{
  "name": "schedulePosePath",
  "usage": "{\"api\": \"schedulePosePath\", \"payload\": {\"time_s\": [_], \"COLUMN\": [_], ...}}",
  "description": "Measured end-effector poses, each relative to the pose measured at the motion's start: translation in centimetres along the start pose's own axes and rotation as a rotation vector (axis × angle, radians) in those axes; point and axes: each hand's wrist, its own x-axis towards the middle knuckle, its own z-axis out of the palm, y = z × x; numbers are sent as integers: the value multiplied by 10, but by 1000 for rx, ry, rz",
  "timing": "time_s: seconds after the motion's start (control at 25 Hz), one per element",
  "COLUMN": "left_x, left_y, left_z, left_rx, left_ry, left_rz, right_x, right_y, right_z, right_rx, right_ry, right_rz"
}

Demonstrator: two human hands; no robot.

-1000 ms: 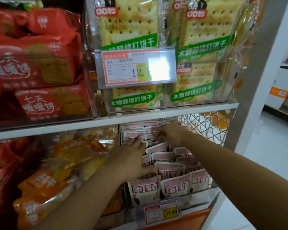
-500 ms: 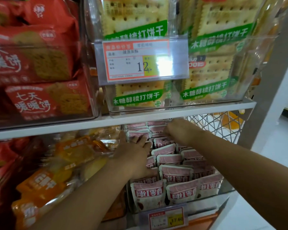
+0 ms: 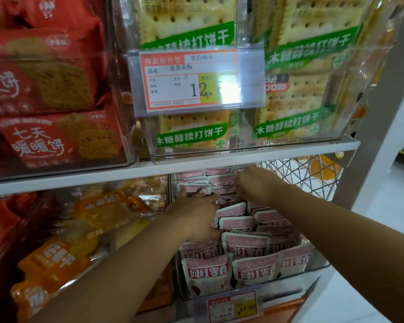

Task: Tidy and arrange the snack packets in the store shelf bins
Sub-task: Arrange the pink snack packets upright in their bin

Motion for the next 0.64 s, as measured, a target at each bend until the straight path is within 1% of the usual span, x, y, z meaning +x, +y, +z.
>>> {"api": "schedulePosePath", "payload": {"time_s": [0.08, 0.2, 0.28, 0.44, 0.56, 0.64], "left_x": [-1, -3, -4, -2, 0, 0], "left_y": [0, 1, 1, 2, 2, 3], "left_z": [2, 4, 4, 6, 5, 4], "left_rx": [-7, 4, 14, 17, 45, 31], "left_ry": [3, 37, 62, 97, 61, 51], "left_rz": [-5, 3, 10, 4, -13, -14], "right_x": [-4, -9, -10, -8, -5, -9], "right_y": [2, 11, 16, 18, 14, 10], "right_z": [3, 3, 4, 17, 35, 33], "right_rx": [66, 226, 321, 337, 333, 370], "right_ry": [48, 22, 14, 50, 88, 121], "right_rz": [44, 28, 49, 114, 211, 238]}}
